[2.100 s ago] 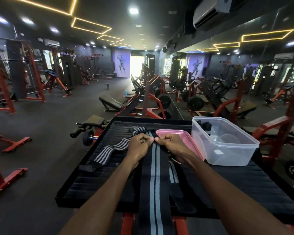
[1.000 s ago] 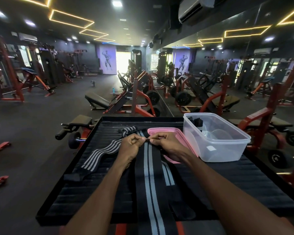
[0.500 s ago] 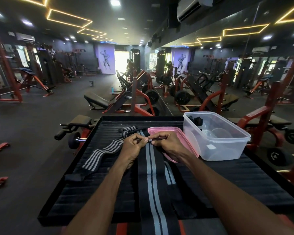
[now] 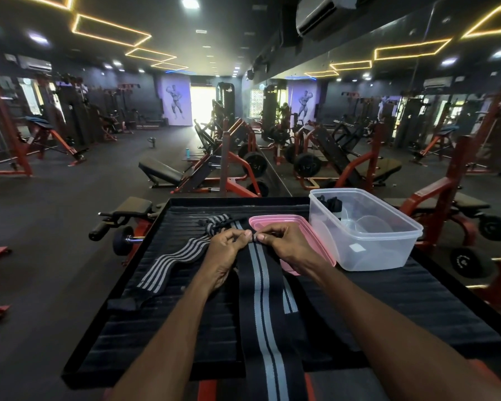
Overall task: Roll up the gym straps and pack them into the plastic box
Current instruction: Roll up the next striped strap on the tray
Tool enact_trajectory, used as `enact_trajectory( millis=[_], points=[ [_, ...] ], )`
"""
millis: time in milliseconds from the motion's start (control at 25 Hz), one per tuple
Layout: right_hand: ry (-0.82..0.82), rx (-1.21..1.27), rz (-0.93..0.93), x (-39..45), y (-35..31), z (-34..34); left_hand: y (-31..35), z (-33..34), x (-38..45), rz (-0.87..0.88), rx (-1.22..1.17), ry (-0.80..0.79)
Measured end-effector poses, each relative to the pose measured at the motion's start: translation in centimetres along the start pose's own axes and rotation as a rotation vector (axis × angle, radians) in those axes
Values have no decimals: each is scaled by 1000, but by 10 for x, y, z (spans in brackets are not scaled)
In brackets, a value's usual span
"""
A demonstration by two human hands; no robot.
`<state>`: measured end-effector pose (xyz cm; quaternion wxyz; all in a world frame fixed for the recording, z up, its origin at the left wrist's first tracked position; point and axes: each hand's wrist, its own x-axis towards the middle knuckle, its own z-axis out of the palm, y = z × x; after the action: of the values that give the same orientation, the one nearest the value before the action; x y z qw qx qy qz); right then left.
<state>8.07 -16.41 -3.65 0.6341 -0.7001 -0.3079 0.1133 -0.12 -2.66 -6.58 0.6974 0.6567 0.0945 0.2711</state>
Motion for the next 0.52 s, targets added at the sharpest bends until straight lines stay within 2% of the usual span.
enact_trajectory(
  millis=[240,360,520],
  points=[
    [-110,7,12,1,10,-2,0,-2,1,41,137,79],
    [-42,101,16,0,11,1,-1,-1,1,71,130,60],
    [-12,151,16,-1,1,3,-1,-1,3,-31,19,67]
  ],
)
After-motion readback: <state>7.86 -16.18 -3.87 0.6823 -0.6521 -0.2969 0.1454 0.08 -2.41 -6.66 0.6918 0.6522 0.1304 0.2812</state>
